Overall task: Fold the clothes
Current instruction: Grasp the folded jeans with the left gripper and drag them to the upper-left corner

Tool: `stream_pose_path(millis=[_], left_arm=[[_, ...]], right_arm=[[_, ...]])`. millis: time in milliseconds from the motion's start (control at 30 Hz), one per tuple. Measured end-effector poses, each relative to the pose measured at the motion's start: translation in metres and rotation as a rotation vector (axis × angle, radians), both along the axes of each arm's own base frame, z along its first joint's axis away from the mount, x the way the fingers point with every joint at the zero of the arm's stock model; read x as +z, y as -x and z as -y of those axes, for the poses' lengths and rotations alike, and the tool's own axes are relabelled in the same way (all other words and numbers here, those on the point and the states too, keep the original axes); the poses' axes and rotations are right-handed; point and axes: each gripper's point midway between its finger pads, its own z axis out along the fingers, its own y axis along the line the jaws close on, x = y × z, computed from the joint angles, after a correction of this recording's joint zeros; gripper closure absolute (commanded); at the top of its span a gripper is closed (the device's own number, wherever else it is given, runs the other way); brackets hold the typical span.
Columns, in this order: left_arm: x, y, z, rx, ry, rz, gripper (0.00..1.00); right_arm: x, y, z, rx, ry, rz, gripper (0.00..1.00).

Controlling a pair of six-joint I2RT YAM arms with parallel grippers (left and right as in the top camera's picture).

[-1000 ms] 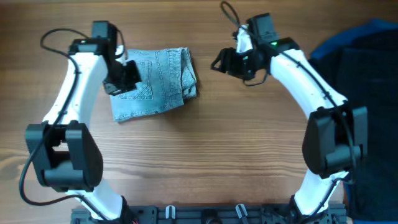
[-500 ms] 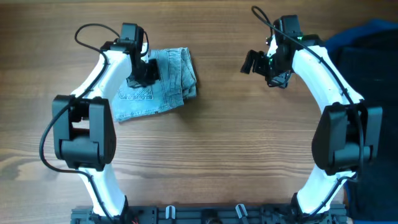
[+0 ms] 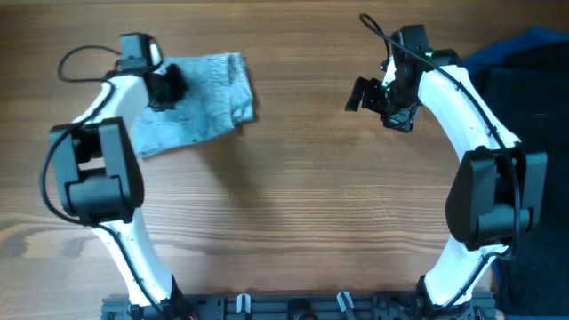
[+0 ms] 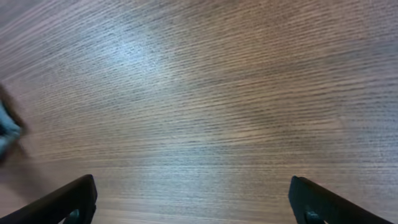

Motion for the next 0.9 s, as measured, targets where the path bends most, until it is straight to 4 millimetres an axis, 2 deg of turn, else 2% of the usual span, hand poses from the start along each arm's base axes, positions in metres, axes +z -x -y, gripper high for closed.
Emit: stream_pose_path(millis=[67,267,333,467,567,600,700,767,833,867,900], left_arm=[[-0.002,-0.004,-0.024,0.087,0.018,0.010,0.96],[-0.005,-0.012,-0.071,0.386,0.155,0.005,0.96],[-0.005,-0.009,-0.099,0.504,0.198,0.005,0.96],[-0.007,0.019,-0.175,0.783,0.278,-0.026,0.96],[-0.007,0.035,-0.199,0.883,0.352,-0.049,0.96],[-0.006,0.046,-0.216,0.929,0.412,-0.054,0.96],[-0.003,0.063,-0.235,1.018,0.473,-0.062,0.96],[0.002,0.077,-0.239,1.065,0.459,-0.085,0.96],[0.021,0.084,-0.241,1.073,0.430,-0.068,0.96],[0.045,0.086,-0.238,1.030,0.408,-0.037,0.96],[0.057,0.088,-0.236,1.003,0.391,-0.026,0.96]], right_arm=[[0.000,0.001,0.000,0.000,0.000,-0.003,0.01],[-0.002,0.010,0.001,0.000,0.005,-0.041,0.00],[-0.002,0.012,0.001,0.000,0.006,-0.052,0.00],[-0.002,0.014,0.002,0.000,0.007,-0.059,0.00],[-0.002,0.014,0.002,0.000,0.007,-0.058,0.00],[-0.002,0.014,0.002,0.000,0.007,-0.058,0.00],[-0.002,0.014,0.002,0.000,0.007,-0.058,0.00],[-0.002,0.014,0.002,0.000,0.007,-0.058,0.00],[-0.002,0.013,0.002,0.000,0.006,-0.054,0.00],[-0.002,0.012,0.001,0.000,0.006,-0.052,0.01],[-0.002,0.012,0.001,0.000,0.006,-0.051,0.00]])
